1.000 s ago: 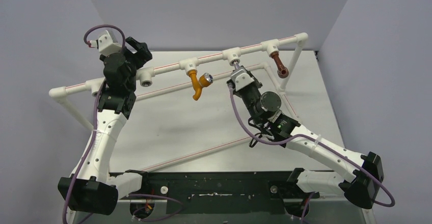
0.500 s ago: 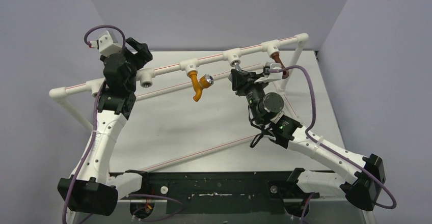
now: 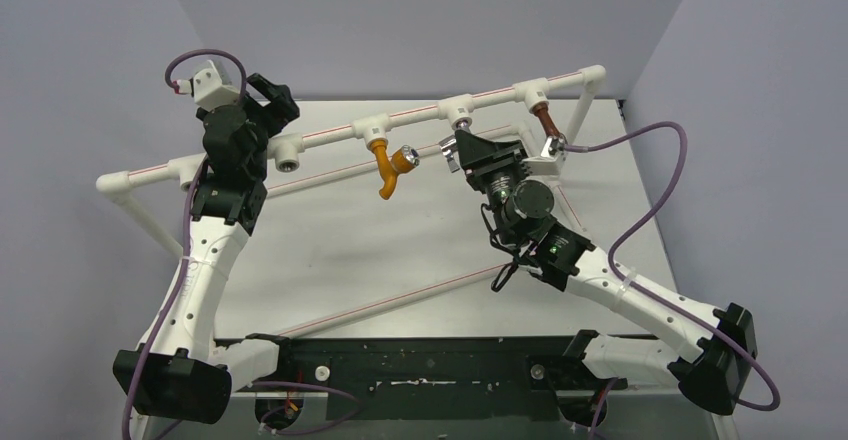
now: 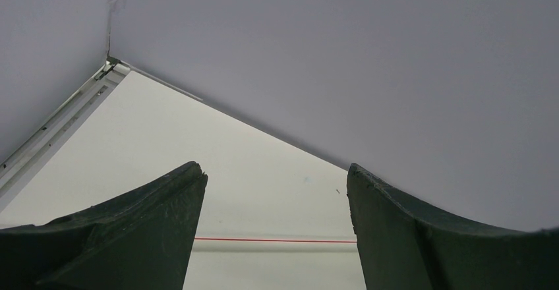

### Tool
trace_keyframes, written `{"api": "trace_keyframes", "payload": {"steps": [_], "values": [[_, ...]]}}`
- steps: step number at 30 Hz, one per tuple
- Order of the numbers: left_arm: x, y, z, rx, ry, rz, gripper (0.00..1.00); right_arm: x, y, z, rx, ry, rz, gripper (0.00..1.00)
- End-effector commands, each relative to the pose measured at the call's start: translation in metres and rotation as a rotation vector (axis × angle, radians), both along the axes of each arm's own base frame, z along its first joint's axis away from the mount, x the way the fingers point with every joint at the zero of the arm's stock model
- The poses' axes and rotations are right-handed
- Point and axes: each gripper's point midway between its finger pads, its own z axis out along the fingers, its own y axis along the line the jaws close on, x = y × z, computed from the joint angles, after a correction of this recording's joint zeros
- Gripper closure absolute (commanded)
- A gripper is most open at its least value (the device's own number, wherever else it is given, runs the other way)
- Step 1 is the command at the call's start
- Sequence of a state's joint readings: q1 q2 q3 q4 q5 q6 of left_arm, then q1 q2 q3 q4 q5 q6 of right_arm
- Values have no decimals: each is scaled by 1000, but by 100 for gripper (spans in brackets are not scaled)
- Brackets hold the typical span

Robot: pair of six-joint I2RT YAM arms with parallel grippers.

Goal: Install the water faucets

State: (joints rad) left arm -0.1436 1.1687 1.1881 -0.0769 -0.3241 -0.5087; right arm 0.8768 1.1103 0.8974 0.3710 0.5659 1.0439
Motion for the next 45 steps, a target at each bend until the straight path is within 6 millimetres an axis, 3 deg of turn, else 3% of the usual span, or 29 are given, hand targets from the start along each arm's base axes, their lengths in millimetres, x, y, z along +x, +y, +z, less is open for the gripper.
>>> {"api": "trace_keyframes", "payload": {"steps": [1,8,12,13,15,21,26,35,45], "values": [[-15,-1,-119,63,382,-20,24,-10,-21,79,419,-15,-8,100],[-15,-1,-118,64,382,-18,24,-14,-20,108,490,-40,22,100],[-15,-1,-119,66,383,-19,24,-13,-18,104,465,-29,21,100],[-15,-1,-119,66,383,-18,24,-11,-18,99,452,-18,17,96],[-15,-1,-118,66,382,-17,24,-11,-14,88,428,-4,24,73],[-15,-1,-118,65,381,-20,24,-13,-19,61,352,35,9,45],[-15,-1,-118,65,381,-20,24,-23,-29,53,245,38,4,27],[-14,-1,-118,64,380,-21,24,-39,-56,43,-34,5,-31,23],[-14,-1,-119,65,382,-19,24,-54,-45,75,-608,-252,85,26]]}}
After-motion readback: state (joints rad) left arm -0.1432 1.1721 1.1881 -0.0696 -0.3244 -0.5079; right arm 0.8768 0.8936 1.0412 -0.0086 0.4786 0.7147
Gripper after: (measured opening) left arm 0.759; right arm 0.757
